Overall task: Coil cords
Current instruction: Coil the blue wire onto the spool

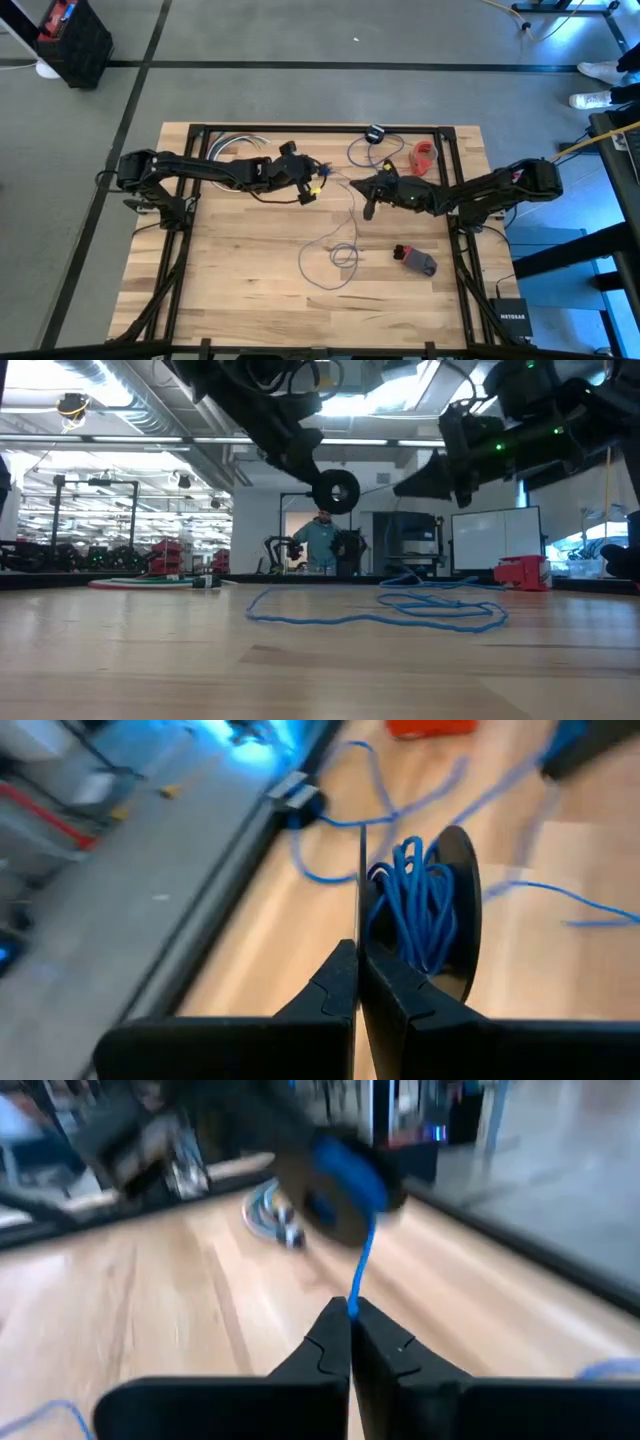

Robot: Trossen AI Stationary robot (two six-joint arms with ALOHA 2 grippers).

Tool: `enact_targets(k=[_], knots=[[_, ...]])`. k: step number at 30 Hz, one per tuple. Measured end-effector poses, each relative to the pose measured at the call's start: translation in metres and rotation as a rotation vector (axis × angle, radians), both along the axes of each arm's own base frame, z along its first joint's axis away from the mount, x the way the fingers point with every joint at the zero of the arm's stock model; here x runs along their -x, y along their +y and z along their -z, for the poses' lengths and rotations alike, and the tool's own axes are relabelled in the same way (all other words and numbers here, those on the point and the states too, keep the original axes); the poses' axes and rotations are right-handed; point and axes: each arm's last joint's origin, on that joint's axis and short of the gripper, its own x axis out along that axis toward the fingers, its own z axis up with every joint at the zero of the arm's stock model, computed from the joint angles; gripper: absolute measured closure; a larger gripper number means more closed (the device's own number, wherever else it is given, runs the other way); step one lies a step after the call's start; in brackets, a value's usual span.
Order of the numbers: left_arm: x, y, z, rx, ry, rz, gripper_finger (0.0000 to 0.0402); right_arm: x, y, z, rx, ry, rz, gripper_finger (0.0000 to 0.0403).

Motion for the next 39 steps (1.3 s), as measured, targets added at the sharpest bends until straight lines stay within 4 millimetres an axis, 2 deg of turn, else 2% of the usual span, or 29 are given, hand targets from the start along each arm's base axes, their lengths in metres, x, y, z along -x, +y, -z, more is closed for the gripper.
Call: enact_targets(k=[3,6,13,16,19,30,39], knots=[[-0.002,-0.003,-0.002,-0.045,-0.006,0.003,0.0401,-0.001,0.002,0.004,-0.06,0.053,-0.051,0.0402],[-0.004,-0.007,-0.006,-0.095,-0.008,0.037,0.0402,-0.002,0.003,0.002,-0.086,0.034,-0.085,0.0401],[-0.009,-0.014,-0.006,-0.194,0.037,0.112,0.0402,-0.014,0.002,-0.03,-0.047,-0.182,-0.105,0.04],[-0.013,-0.014,-0.001,-0.212,0.039,0.128,0.0401,-0.022,-0.002,-0.045,-0.049,-0.215,-0.156,0.04],[-0.019,-0.013,0.002,-0.235,0.027,0.133,0.0402,-0.032,-0.002,-0.051,-0.058,-0.199,-0.193,0.04],[-0.026,-0.012,-0.002,-0.168,-0.145,0.09,0.0401,-0.054,-0.004,-0.032,-0.065,-0.142,-0.192,0.0399],[-0.028,-0.014,-0.011,-0.042,-0.303,0.132,0.0402,-0.055,-0.007,-0.034,0.028,-0.145,-0.081,0.0397]])
